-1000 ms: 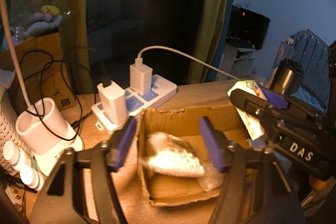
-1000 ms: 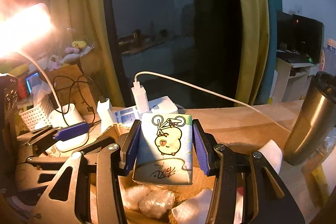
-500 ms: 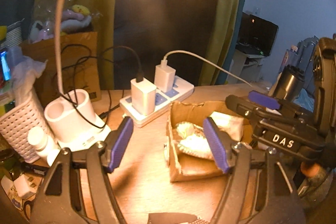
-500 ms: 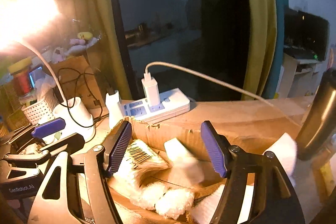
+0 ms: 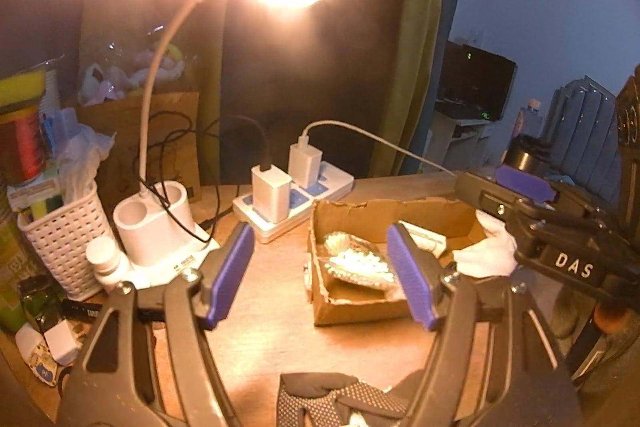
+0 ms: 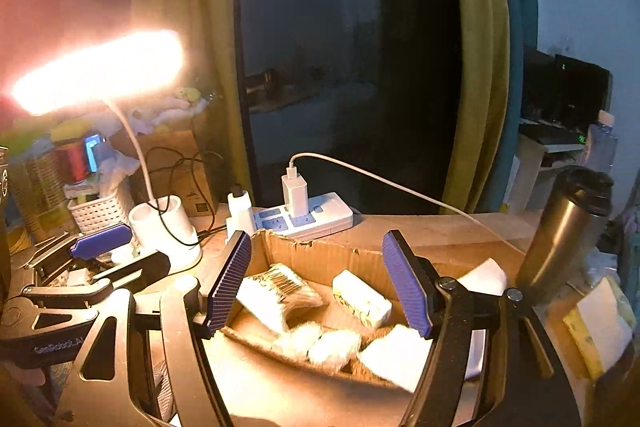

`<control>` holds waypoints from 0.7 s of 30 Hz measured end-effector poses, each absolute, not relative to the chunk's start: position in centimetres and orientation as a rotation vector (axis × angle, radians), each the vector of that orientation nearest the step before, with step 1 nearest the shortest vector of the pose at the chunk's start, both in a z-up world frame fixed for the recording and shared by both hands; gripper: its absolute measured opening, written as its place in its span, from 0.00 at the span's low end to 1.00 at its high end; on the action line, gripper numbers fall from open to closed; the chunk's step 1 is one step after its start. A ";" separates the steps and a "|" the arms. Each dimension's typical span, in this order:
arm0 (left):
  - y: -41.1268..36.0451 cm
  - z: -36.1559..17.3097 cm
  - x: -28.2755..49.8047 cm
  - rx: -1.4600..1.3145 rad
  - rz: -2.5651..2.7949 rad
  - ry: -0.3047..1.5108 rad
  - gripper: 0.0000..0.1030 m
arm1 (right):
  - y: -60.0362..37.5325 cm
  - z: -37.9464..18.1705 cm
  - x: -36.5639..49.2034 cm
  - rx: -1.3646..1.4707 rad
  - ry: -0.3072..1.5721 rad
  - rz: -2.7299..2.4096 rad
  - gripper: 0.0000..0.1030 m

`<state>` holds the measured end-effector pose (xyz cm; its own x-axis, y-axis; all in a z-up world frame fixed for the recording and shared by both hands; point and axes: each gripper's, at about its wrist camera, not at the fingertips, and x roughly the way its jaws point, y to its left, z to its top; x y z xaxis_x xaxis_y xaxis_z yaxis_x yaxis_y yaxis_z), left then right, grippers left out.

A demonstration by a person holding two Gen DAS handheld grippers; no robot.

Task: Organize soft objects
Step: 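Move both tools back toward the grey gloves on the desk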

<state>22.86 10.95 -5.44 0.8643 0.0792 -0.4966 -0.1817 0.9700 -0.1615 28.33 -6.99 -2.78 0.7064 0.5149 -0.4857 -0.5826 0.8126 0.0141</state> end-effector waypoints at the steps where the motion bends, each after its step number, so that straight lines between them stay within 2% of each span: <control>1: 10.8 -5.3 22.5 -0.206 0.135 0.505 0.68 | -7.2 -2.6 27.8 -0.146 0.492 0.610 0.69; 21: 11.6 -5.3 15.0 -0.220 0.155 0.463 0.68 | -7.2 -4.0 20.1 -0.182 0.509 0.623 0.69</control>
